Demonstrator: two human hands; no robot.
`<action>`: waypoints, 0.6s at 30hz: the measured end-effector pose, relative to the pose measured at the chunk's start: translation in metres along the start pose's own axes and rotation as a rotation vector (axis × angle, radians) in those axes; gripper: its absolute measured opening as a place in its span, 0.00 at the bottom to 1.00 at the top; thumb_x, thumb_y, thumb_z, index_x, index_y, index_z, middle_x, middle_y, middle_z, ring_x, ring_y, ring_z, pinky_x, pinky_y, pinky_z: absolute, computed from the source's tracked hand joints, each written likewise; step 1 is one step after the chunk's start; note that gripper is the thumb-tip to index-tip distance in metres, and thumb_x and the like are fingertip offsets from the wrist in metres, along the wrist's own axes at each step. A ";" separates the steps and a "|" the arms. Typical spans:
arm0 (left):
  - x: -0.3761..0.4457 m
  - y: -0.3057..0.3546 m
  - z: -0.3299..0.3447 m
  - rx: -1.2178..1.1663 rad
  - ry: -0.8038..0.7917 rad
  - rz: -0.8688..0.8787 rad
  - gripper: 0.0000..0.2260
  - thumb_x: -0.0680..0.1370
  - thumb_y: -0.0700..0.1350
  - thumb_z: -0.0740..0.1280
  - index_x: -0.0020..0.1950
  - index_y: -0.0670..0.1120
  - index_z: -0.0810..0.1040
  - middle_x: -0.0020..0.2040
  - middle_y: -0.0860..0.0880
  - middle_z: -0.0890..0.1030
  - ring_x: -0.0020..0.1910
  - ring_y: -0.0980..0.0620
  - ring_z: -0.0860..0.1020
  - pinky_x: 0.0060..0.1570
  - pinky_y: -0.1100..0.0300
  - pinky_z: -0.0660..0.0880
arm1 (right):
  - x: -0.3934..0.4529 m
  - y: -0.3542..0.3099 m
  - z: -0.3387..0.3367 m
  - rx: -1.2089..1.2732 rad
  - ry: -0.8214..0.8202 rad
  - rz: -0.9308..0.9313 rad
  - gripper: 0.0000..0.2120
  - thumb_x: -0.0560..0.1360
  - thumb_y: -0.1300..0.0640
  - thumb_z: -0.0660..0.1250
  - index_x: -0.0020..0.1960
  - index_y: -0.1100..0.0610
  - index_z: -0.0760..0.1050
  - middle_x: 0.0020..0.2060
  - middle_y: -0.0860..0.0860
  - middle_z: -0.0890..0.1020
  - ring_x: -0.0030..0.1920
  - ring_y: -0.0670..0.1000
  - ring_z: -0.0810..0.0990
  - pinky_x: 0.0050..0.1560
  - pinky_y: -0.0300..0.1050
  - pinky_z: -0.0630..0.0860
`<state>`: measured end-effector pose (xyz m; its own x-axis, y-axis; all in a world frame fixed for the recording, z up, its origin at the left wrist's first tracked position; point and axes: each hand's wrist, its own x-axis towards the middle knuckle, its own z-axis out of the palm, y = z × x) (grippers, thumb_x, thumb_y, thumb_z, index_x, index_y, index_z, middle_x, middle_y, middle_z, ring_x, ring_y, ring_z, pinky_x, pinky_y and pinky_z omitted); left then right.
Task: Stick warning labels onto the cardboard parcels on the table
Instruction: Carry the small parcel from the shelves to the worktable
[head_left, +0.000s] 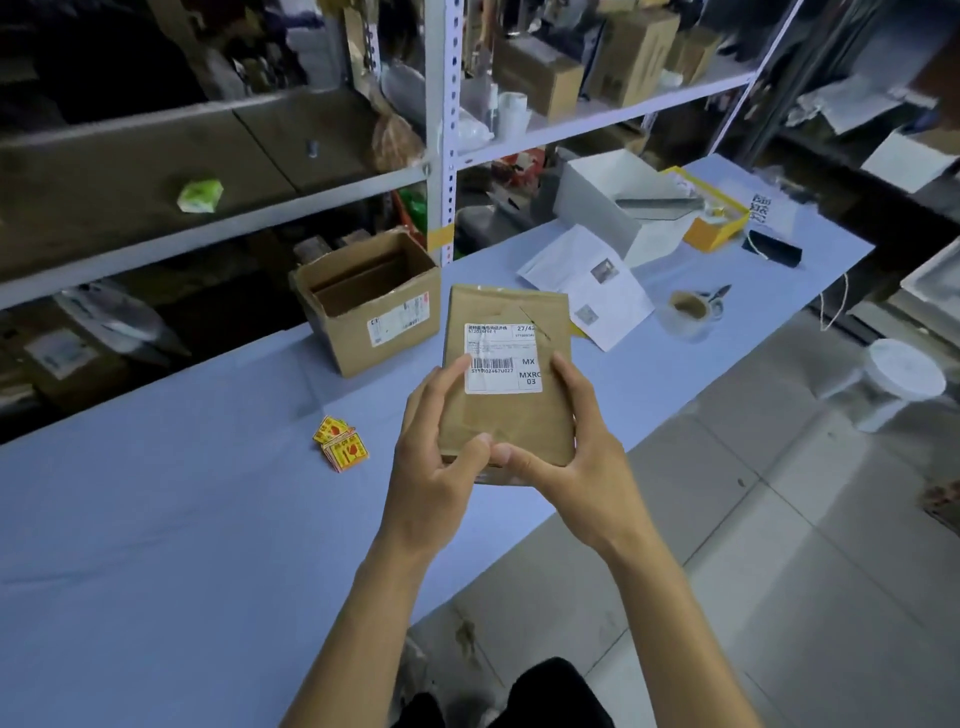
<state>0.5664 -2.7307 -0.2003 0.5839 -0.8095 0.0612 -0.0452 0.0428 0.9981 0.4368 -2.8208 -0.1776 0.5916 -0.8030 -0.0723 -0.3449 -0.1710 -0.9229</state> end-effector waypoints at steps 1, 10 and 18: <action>0.005 -0.001 0.000 -0.003 0.019 -0.001 0.28 0.74 0.42 0.63 0.72 0.61 0.68 0.72 0.54 0.70 0.70 0.58 0.70 0.50 0.67 0.79 | 0.008 0.000 0.000 -0.004 -0.016 -0.005 0.45 0.65 0.39 0.79 0.73 0.31 0.56 0.67 0.32 0.73 0.65 0.41 0.75 0.63 0.45 0.77; 0.005 -0.017 -0.001 0.102 0.398 -0.109 0.28 0.72 0.43 0.64 0.71 0.61 0.69 0.70 0.58 0.70 0.68 0.63 0.71 0.56 0.66 0.78 | 0.066 0.021 0.020 0.038 -0.364 -0.069 0.43 0.67 0.45 0.79 0.73 0.33 0.58 0.64 0.29 0.73 0.61 0.31 0.74 0.51 0.27 0.75; -0.063 -0.053 -0.001 0.116 0.815 -0.242 0.29 0.73 0.43 0.65 0.73 0.60 0.67 0.73 0.57 0.70 0.72 0.58 0.69 0.67 0.52 0.75 | 0.064 0.045 0.071 -0.009 -0.829 -0.145 0.44 0.68 0.47 0.79 0.76 0.36 0.57 0.71 0.35 0.71 0.68 0.39 0.72 0.65 0.44 0.76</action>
<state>0.5328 -2.6812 -0.2575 0.9864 -0.1131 -0.1193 0.0987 -0.1731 0.9799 0.5112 -2.8396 -0.2502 0.9730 -0.0940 -0.2108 -0.2279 -0.2472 -0.9418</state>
